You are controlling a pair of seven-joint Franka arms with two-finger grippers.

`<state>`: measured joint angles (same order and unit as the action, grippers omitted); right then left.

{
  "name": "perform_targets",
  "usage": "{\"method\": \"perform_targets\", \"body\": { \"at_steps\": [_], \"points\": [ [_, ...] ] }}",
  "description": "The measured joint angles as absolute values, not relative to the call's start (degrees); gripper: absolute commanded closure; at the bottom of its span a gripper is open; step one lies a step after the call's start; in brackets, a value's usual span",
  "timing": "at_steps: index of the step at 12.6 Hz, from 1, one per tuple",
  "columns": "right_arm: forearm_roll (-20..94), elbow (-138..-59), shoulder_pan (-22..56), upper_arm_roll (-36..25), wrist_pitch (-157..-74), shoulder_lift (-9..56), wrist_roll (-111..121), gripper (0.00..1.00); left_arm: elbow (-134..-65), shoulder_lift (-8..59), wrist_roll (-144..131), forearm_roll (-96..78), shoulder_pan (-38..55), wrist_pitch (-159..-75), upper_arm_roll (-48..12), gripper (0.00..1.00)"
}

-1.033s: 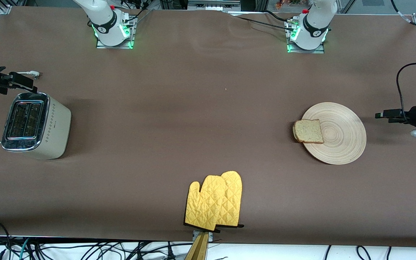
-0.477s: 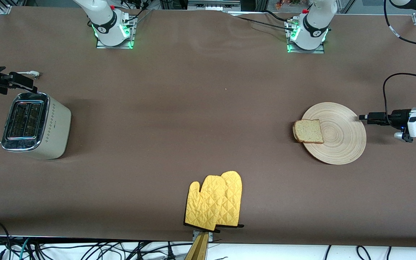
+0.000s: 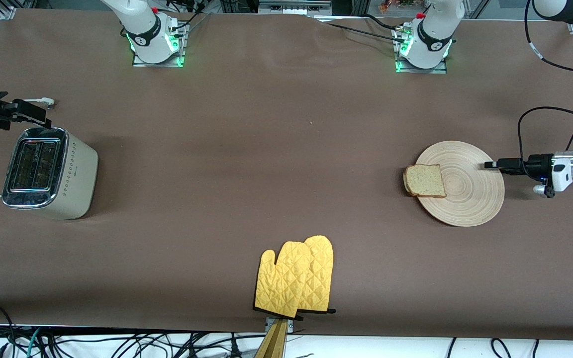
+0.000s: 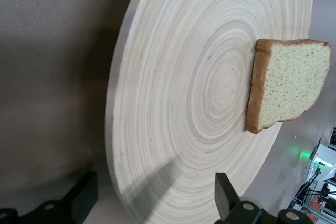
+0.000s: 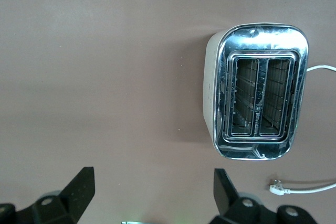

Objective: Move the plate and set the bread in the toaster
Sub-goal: 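Grasp the wooden plate rim with the left gripper, then slide the plate toward the toaster while the right gripper approaches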

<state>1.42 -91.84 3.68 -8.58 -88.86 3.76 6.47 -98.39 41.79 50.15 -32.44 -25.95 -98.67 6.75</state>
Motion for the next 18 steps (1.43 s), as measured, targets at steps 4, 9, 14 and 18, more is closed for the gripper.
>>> {"method": "perform_targets", "body": {
  "at_steps": [4,9,14,18],
  "points": [
    [1.42,-91.84,3.68,-8.58,-88.86,3.76,6.47,0.0,-98.43,42.98,50.35,-34.9,-25.94,-98.34,6.73,1.0],
    [1.42,-91.84,3.68,-8.58,-88.86,3.76,6.47,0.0,-98.34,43.48,50.97,-36.15,-25.92,-96.86,6.18,1.0],
    [1.42,-91.84,3.67,-8.59,-88.86,3.76,6.47,0.0,-98.47,43.99,50.62,-36.4,-25.0,-94.53,-0.9,1.0],
    [1.42,-91.84,3.64,-8.59,-88.86,3.77,6.47,0.0,-98.46,44.27,48.49,-43.72,-23.64,-89.16,-3.79,1.0]
  ]
}}
